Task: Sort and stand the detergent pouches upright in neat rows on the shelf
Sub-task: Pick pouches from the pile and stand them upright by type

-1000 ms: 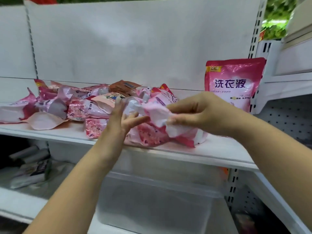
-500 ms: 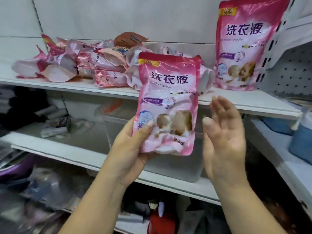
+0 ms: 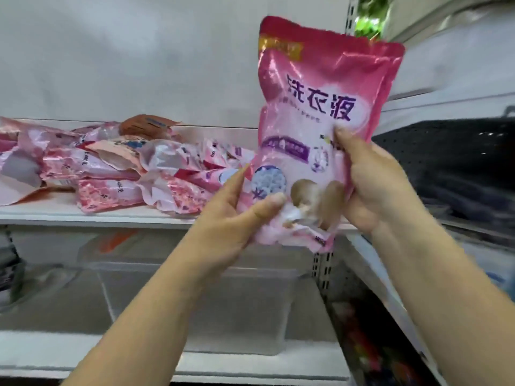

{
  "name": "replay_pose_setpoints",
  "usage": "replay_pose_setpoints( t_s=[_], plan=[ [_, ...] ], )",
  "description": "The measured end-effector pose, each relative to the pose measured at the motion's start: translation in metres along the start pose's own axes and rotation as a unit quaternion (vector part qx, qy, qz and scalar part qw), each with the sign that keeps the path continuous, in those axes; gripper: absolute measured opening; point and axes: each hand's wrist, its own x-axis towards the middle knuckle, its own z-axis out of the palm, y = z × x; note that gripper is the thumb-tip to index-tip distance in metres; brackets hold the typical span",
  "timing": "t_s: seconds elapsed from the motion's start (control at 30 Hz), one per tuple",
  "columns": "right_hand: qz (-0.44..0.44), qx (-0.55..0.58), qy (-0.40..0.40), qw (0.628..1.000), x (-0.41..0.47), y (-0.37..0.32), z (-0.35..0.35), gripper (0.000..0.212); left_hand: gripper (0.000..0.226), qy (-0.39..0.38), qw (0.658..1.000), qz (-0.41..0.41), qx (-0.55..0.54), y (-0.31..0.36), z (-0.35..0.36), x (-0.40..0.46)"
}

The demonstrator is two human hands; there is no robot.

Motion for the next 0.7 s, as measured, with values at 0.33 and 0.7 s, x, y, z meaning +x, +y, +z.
replay_pose_setpoints(
  t_s=[0.33, 0.7],
  plan=[
    [-0.129, -0.134, 0.139, 0.973, 0.084, -0.014, -0.033, 0.016, 0.090, -0.058, 0.974, -0.104, 0.193, -0.037, 0.035, 0.113],
    [-0.107, -0.112, 0.174, 0.973, 0.111, 0.021, -0.053, 0.023, 0.088, 0.021, 0.936, -0.125, 0.328, -0.067, 0.032, 0.117]
  ],
)
